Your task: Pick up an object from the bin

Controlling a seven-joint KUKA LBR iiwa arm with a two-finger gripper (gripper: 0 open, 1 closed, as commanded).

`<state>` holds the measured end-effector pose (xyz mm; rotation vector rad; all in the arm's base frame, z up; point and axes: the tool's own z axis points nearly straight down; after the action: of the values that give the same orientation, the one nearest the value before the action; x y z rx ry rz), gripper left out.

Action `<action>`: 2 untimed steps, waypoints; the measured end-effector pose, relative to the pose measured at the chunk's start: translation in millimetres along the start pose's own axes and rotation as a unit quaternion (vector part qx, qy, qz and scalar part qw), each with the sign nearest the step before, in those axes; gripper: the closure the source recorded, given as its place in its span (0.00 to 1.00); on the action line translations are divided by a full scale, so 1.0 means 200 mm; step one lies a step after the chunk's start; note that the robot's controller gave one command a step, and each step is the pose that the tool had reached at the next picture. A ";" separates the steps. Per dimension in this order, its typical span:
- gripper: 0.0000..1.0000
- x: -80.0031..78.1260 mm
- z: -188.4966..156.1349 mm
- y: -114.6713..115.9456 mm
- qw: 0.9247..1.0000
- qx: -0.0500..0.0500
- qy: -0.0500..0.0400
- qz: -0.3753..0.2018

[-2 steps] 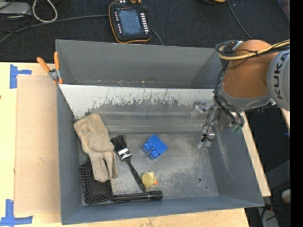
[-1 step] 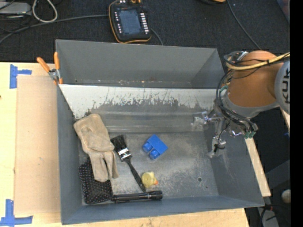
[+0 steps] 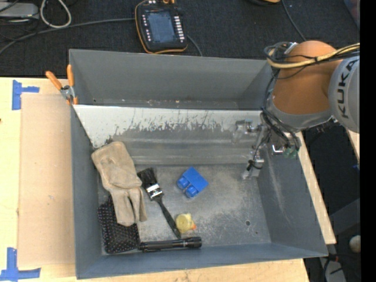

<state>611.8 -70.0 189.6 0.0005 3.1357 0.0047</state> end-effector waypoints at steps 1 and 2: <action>0.00 0.06 0.15 -0.14 0.991 -0.001 0.009 -0.132; 1.00 0.18 0.15 0.31 1.000 -0.001 -0.001 0.009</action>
Offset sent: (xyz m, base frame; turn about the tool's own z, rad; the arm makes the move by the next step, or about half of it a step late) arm -0.0350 0.0615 -0.0293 0.0192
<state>576.6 -7.1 159.5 0.0280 3.1340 0.0078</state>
